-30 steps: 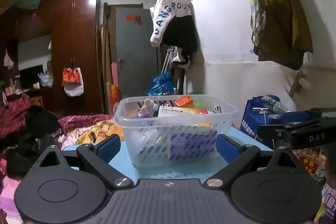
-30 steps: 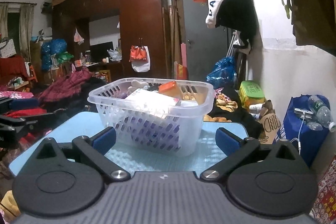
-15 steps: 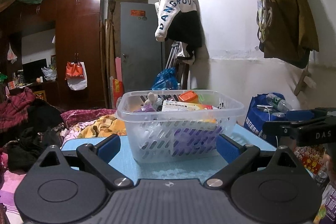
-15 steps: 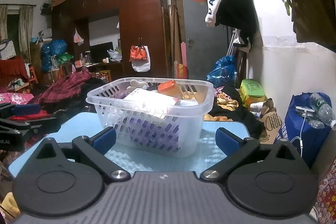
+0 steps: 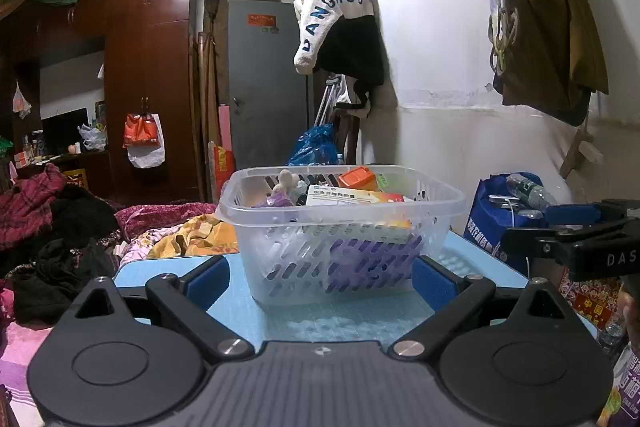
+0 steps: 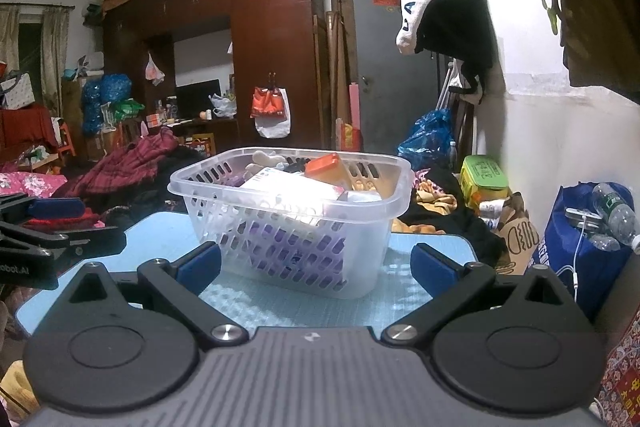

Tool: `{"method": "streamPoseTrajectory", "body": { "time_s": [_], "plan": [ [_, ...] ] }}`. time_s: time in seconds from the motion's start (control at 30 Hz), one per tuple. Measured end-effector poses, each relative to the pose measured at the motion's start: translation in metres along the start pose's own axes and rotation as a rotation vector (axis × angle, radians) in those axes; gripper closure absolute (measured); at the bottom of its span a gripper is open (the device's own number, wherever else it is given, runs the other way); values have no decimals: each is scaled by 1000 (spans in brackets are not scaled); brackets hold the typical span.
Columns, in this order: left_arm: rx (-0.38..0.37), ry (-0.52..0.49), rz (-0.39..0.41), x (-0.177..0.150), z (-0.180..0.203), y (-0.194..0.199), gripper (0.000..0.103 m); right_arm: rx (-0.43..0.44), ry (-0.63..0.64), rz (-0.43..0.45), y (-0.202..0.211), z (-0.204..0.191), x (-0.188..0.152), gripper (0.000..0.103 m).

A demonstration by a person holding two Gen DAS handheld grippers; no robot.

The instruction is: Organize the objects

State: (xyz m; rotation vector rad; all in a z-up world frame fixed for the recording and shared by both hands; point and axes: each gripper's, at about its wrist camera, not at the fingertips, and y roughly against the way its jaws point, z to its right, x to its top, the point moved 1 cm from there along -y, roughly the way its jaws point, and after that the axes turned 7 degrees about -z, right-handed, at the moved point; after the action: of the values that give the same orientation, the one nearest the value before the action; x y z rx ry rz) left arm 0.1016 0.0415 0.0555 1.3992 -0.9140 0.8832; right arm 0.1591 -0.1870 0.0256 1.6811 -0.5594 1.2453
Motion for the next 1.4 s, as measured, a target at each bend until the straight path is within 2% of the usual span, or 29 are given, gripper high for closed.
{"method": "streamPoseTrajectory", "body": {
  "time_s": [1.4],
  "plan": [
    [-24,-6,-26,-2,6,-10,4,3,-13,4,2,3,2,0]
  ]
}}
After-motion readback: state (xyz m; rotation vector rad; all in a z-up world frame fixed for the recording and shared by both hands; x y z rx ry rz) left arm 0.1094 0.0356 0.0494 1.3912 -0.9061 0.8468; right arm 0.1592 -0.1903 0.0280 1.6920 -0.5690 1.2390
